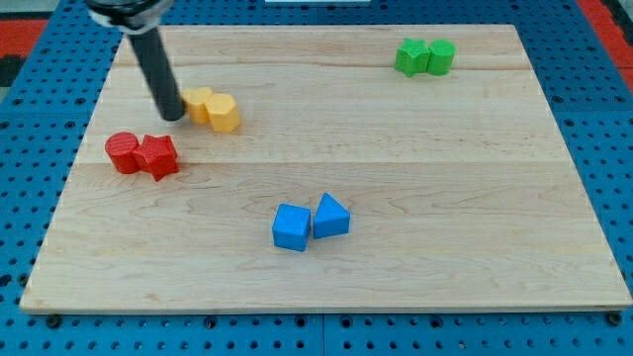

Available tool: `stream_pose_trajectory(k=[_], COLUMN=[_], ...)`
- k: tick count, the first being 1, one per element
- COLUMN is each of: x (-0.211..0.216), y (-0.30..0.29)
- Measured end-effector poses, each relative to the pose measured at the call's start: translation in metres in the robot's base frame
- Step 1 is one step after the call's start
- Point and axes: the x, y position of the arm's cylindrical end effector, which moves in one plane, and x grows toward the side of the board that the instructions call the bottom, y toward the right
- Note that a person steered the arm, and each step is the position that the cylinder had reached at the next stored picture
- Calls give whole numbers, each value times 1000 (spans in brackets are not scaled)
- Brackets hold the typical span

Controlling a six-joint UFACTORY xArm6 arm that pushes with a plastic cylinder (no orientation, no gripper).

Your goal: Push the yellow hexagon left to the green star

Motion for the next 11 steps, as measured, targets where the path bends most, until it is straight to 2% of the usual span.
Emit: stream_pose_trajectory(k=[1,5,7,8,9,11], x=[0,16,13,3,-44,-36], y=[60,68,156,164,170,170])
